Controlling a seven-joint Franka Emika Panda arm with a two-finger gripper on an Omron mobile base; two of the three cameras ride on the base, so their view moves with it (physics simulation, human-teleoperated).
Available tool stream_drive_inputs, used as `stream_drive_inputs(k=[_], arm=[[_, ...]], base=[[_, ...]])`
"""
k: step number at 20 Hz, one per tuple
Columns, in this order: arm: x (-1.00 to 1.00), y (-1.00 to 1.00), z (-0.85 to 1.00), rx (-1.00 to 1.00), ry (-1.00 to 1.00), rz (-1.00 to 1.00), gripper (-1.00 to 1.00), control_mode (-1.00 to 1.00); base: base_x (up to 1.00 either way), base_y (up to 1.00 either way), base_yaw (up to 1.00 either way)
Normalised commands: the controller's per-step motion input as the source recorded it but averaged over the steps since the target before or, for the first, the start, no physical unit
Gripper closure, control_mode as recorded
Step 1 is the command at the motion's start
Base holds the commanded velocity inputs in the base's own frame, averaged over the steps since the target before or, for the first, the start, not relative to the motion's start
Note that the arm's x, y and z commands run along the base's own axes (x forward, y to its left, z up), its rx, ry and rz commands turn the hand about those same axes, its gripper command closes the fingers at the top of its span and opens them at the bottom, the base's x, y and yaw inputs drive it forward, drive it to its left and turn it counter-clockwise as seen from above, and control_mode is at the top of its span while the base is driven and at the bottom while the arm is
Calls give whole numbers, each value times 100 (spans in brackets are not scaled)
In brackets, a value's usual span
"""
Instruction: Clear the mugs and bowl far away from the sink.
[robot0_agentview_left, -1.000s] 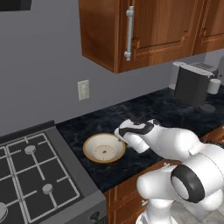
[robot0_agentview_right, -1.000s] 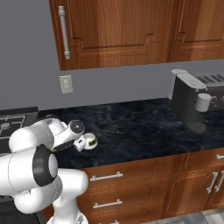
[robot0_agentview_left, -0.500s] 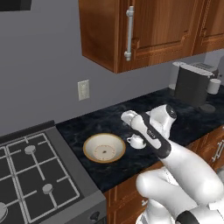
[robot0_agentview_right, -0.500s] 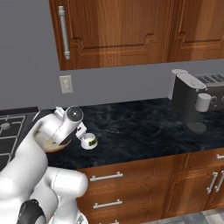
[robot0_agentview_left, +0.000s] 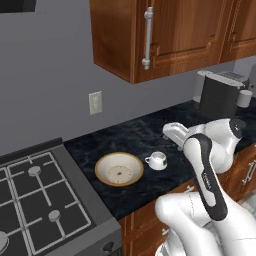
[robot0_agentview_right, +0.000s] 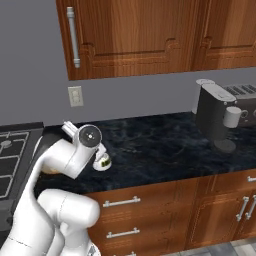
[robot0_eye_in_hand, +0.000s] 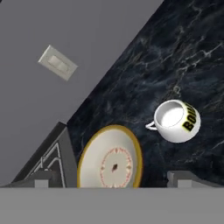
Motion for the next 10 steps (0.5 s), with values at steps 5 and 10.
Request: stream_drive_inputs(k=[5,10], arm=[[-83,-50,16,0,-22,-1,-100,-100],[-12,-4,0,0,-4,-1,-100,-100]], base=[[0,0,0],[0,0,0]])
